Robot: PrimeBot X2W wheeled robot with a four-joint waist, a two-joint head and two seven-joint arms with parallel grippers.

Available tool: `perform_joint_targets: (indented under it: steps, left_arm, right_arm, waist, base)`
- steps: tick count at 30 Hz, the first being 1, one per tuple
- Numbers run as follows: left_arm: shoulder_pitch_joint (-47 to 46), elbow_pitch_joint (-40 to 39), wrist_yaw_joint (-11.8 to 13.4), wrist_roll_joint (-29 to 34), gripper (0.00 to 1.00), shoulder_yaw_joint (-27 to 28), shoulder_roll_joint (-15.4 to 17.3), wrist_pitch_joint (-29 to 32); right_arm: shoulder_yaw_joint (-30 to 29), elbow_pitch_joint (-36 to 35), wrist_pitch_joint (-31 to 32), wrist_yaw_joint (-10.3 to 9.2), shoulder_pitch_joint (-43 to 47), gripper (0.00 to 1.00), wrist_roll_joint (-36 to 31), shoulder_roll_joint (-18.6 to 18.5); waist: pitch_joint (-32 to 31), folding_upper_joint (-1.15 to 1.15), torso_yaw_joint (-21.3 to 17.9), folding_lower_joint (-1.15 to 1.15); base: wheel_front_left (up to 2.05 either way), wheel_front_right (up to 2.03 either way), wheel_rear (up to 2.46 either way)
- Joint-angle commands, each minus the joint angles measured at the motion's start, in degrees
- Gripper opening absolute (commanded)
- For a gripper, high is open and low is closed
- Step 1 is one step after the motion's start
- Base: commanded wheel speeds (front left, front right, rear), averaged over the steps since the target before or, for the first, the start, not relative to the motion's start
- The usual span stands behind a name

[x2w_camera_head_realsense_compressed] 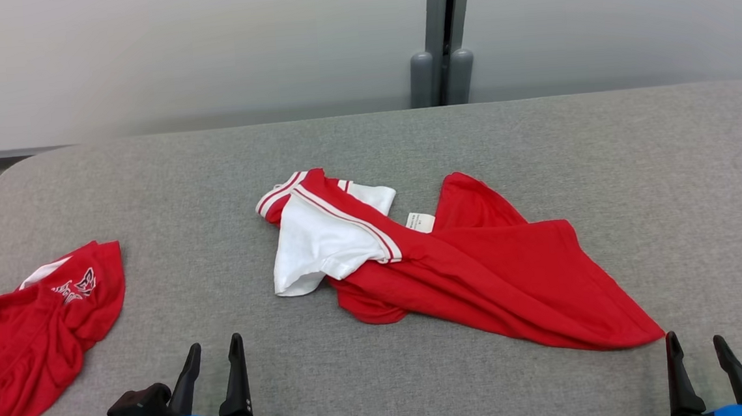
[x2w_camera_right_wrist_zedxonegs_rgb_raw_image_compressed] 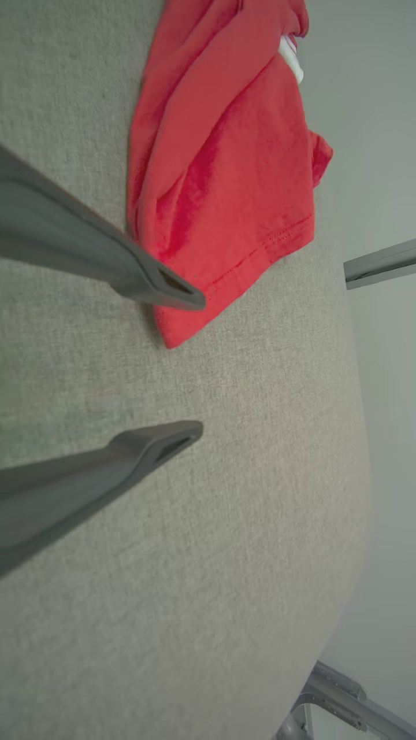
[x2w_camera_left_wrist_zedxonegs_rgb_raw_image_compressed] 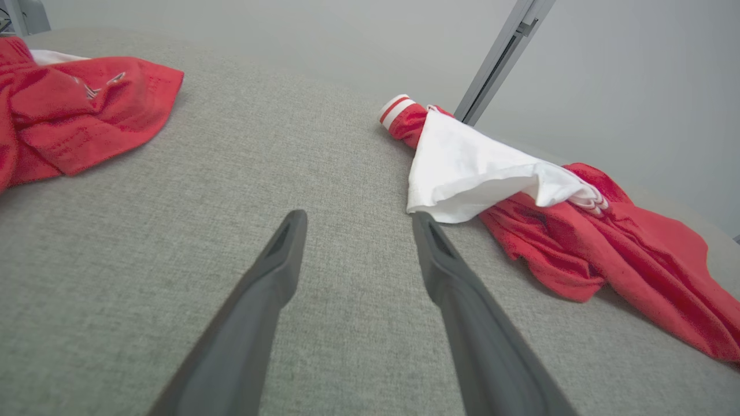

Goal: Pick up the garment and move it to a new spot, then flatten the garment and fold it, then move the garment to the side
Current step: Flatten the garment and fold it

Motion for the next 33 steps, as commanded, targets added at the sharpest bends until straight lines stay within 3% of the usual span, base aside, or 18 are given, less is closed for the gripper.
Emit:
perform_joint_targets:
  steps: [1,11,18,33]
  left_arm:
    - [0.6,0.1,-0.1,0.8,1.0,0.4,-0.2,-0.2]
    - [0.3,-1.4,-0.1,8.0,1.0,4.7,-0.7,-0.2]
    - [2.1,-1.9,-0.1,13.7,1.0,4.9,-1.0,-0.2]
    - [4.0,-1.2,-0.1,14.0,1.0,5.3,-2.5,-0.2]
  right_arm:
    - [-0.1,0.7,-0.2,0.01,-0.5,1.0,0.0,-0.1]
    - [5.1,-3.6,-0.2,0.01,-5.9,1.0,-1.1,-0.1]
    - [10.1,0.5,-0.2,0.01,-5.9,1.0,-1.9,-0.1]
    - [12.9,3.7,-0.2,0.01,-4.5,1.0,-1.2,-0.1]
  waist:
    - [-0.6,0.0,-0.7,0.01]
    - [-2.3,0.0,-0.2,0.01]
    - [-4.5,0.0,0.0,0.01]
    - [-5.7,0.0,-0.8,0.01]
  base:
    - [0.0,0.0,0.0]
    - [0.0,0.0,0.0]
    - [0.0,0.0,0.0]
    - [0.0,0.0,0.0]
